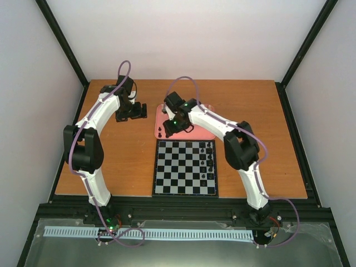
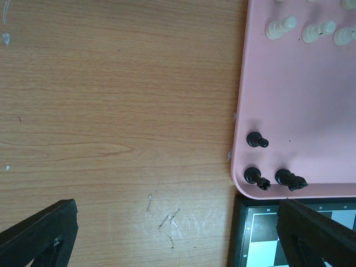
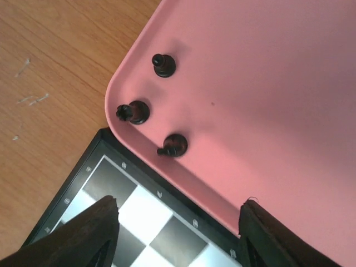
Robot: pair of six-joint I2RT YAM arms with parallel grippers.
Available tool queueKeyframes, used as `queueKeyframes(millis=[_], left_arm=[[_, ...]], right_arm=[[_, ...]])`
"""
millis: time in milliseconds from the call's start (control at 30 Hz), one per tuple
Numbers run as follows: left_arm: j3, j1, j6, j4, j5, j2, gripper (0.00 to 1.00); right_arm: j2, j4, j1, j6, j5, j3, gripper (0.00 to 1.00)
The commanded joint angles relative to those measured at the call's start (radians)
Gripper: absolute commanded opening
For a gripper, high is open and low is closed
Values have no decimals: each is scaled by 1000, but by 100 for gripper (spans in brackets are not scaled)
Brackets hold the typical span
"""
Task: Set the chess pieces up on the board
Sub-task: Pick up the chess piece from the storage box.
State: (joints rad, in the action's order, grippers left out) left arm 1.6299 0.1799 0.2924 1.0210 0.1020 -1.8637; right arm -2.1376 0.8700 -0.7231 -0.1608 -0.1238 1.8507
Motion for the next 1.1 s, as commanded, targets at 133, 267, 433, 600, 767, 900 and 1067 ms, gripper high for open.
queueKeyframes(millis=[133,267,433,600,767,900,1067], left_arm=[[19,0,13,-4,7,21,100],[16,0,13,-8,8,16,100],[21,0,13,-6,7,12,100],[16,0,11,-5,3,15,100],[19,0,10,-5,-1,12,100],[19,0,9,-5,-3,8,100],[19,0,10,-6,-3,5,100]], right_arm=[[-133,22,7,17,-97,126,56],[-167,28,10,15,-84,151,55],[-227,45,13,19,-104,189,49],[-274,76,16,21,-96,245,44],[-295,83,20,17,-93,282,36],[-310,95,24,18,-94,297,27],[-311,115,25,27,-103,302,15]])
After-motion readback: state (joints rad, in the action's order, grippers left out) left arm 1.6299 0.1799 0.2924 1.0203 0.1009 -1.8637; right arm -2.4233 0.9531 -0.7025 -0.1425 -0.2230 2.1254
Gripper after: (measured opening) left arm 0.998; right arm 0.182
